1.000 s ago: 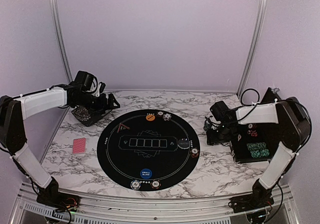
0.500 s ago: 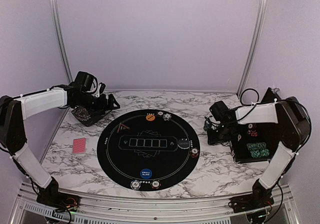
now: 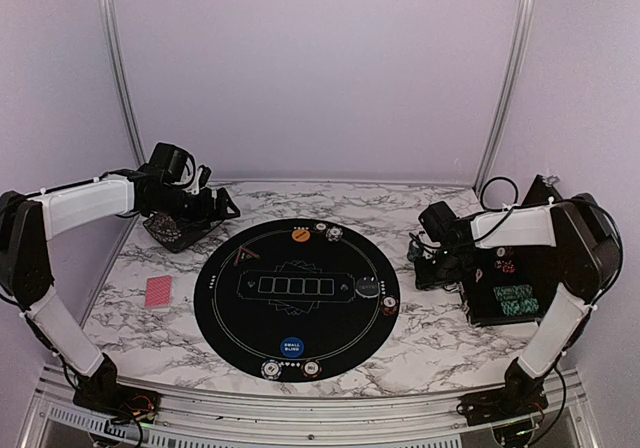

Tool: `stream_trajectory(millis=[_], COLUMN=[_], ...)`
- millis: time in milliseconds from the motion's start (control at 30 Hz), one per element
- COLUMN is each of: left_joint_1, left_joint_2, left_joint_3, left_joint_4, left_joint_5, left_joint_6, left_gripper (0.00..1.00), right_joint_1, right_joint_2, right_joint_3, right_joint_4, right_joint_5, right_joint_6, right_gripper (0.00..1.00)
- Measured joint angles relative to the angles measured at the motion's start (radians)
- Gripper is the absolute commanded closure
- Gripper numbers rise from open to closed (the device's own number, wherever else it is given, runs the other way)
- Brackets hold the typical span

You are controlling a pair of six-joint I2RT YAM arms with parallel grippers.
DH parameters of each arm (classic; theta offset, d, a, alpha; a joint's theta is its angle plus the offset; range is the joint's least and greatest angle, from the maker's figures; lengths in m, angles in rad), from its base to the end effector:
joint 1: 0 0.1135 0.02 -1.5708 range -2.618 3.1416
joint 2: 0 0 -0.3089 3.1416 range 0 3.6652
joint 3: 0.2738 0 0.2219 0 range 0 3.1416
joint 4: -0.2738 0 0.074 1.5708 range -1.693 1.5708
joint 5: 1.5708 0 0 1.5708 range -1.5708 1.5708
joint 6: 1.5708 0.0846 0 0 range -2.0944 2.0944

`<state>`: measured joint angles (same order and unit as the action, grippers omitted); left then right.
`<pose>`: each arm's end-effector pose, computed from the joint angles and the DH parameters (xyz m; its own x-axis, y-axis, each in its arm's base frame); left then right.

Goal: Distribute texas hold em gaming equipment
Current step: Pick up the pile of poker chips from the center of the board, then place the poker chips pile in the dealer area.

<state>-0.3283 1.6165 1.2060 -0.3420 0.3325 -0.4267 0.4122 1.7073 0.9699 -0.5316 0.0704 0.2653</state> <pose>0.3379 -0.1443 0.2866 -0.8084 -0.1379 -0.5722 0.2150 0.8358 -0.5052 0.2842 0.1178 0.1691 -0.9440 -0.1273 -0.3045 -0.1378 0.9904 0.0131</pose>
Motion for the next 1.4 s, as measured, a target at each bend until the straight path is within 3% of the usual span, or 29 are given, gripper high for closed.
stream_trajectory(millis=[1000, 1400], left_joint_1=[0.000, 0.000], left_joint_2=[0.000, 0.000], left_joint_3=[0.000, 0.000], left_joint_4=[0.000, 0.000], left_joint_5=[0.000, 0.000], left_joint_6=[0.000, 0.000], left_gripper=[0.01, 0.01], right_joint_1=[0.079, 0.123], right_joint_2=[-0.027, -0.020], right_joint_3=[0.018, 0.100], right_joint_4=[-0.074, -0.082], right_joint_5=[0.012, 0.018], right_joint_6=[0.043, 0.065], right_gripper=[0.78, 0.78])
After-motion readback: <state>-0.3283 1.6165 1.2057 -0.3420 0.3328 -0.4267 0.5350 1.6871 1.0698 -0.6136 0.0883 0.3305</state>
